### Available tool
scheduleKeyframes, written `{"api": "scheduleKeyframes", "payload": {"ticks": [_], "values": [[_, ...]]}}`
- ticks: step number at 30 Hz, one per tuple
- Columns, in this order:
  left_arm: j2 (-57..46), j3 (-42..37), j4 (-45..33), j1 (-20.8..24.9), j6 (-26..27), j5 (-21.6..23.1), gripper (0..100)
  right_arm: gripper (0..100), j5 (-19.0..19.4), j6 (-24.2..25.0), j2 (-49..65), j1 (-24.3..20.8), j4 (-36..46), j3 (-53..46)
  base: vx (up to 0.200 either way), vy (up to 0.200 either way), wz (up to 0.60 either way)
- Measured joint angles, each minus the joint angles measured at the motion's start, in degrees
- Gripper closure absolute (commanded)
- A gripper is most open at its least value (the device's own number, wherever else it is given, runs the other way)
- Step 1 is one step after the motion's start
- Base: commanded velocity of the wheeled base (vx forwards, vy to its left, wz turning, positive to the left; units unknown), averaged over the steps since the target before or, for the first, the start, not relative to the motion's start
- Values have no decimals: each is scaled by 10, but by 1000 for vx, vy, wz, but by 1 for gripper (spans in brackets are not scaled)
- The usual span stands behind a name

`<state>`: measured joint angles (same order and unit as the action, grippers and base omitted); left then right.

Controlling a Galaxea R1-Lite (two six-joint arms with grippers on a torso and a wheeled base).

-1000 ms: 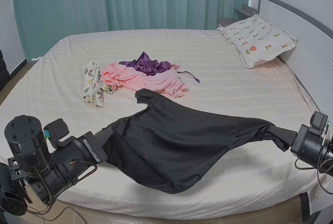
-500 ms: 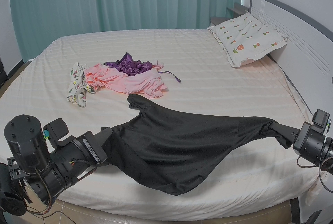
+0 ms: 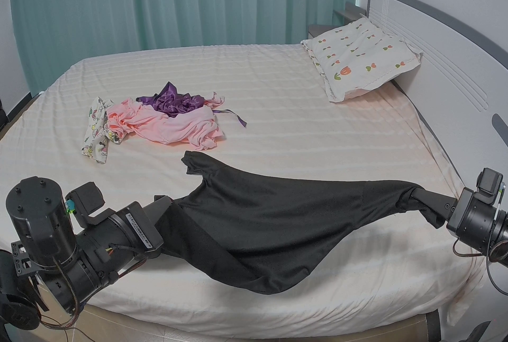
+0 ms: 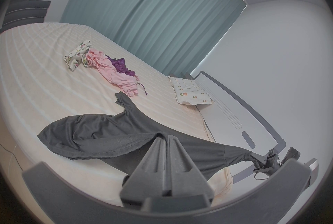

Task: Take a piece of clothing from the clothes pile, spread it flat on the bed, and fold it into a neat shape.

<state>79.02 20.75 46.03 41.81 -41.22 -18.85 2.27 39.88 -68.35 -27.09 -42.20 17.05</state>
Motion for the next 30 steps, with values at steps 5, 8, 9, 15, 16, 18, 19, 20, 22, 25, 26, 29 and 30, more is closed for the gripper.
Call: {"api": "scheduleKeyframes", "payload": {"ticks": [5, 8, 9, 15, 16, 18, 19, 20, 22, 25, 26, 29, 30], "values": [[-2, -5, -1, 1, 4, 2, 100, 100, 6, 0, 0, -3, 2, -1, -80, 0, 0], [-6, -6, -2, 12, 10, 1, 100, 100, 6, 0, 1, -6, 4, -2, -200, 0, 0], [-9, -6, -2, 18, 14, 1, 100, 100, 7, 0, 2, -7, 4, -3, -200, 0, 0], [-45, -7, -7, 38, 48, 0, 100, 100, 40, 4, 33, -28, 5, -11, -200, 0, 0], [-54, -7, -7, 39, 55, 0, 100, 100, 53, 5, 45, -31, 5, -13, 0, 0, 0], [-68, -7, -10, 40, 64, 0, 100, 100, 73, 6, 65, -34, 5, -17, 0, 0, 0], [-77, -5, -12, 40, 68, -1, 100, 100, 84, 7, 76, -35, 4, -18, 0, 0, 0], [-85, -4, -15, 38, 72, -1, 100, 100, 93, 6, 87, -37, 4, -19, 0, 0, 0], [-96, 3, -23, 30, 74, -1, 100, 100, 105, 5, 106, -38, 0, -19, 0, 0, 0], [-109, 26, -32, -3, 76, 0, 100, 100, 117, 5, 131, -40, -20, -8, 0, 0, 0], [-112, 38, -34, -20, 77, 0, 100, 100, 120, 5, 137, -40, -36, -3, 0, 0, 0], [-119, 73, -43, -62, 78, 2, 100, 100, 124, 7, 150, -41, -107, 14, 0, 0, 0], [-121, 87, -49, -74, 78, 2, 100, 100, 125, 7, 152, -42, -133, 20, 0, 0, 0]]}}
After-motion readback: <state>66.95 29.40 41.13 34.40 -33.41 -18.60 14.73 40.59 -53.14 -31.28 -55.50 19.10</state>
